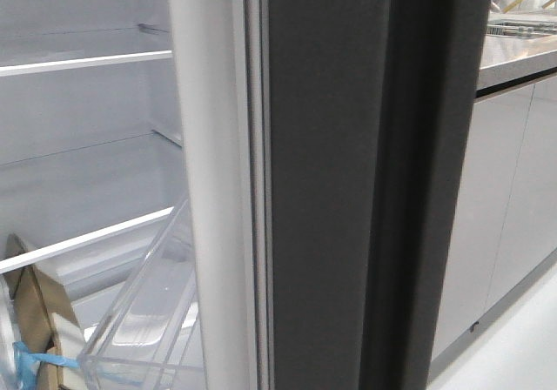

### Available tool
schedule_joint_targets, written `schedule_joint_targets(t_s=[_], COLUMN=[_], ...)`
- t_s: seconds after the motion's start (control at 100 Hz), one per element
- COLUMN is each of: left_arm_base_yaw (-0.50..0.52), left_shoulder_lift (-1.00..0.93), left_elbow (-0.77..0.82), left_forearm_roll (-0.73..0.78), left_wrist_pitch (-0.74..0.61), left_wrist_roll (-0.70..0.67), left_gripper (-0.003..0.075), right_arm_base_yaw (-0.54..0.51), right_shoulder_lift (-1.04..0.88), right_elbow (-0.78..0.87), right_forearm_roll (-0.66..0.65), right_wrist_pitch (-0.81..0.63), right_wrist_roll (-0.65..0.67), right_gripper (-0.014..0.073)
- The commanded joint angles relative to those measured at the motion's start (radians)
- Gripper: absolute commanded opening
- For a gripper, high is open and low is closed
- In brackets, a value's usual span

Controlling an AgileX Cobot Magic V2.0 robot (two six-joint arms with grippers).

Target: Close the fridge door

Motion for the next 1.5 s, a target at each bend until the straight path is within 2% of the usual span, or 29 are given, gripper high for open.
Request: schedule_joint_targets(t_s=[0.0, 0.51, 0.69, 1.15, 1.33, 1.49], left_arm_base_yaw=[-0.001, -0.001, -0.001, -0.001, -0.001, -0.001], left_shoulder_lift=[-0.011, -0.011, -0.011, -0.011, -0.011, -0.011], left_elbow=[0.035, 0.035, 0.035, 0.035, 0.035, 0.035], left_forearm_roll=[-0.004, -0.004, -0.004, -0.004, -0.004, -0.004], left_wrist_pitch=[-0.074, -0.074, -0.074, -0.074, -0.074, -0.074], left_wrist_roll=[-0.004, -0.004, -0.004, -0.004, -0.004, -0.004], left_gripper=[-0.0020, -0.0020, -0.0020, -0.0020, -0.0020, -0.0020], right_arm_base_yaw=[-0.004, -0.004, -0.004, -0.004, -0.004, -0.004], right_shoulder_lift=[0.040, 0.160, 0.184, 0.207, 0.233, 0.255], right_elbow=[-0.035, -0.034, -0.034, -0.034, -0.034, -0.034], right_forearm_roll=[0.004, 0.214, 0.361, 0.495, 0.580, 0.604], right_wrist_pitch=[-0.080, -0.042, -0.013, 0.092, 0.119, 0.118], right_wrist_roll=[-0.013, -0.159, -0.241, -0.286, -0.338, -0.396], right_gripper=[-0.0046, -0.0046, -0.0046, -0.0046, -0.0046, -0.0046])
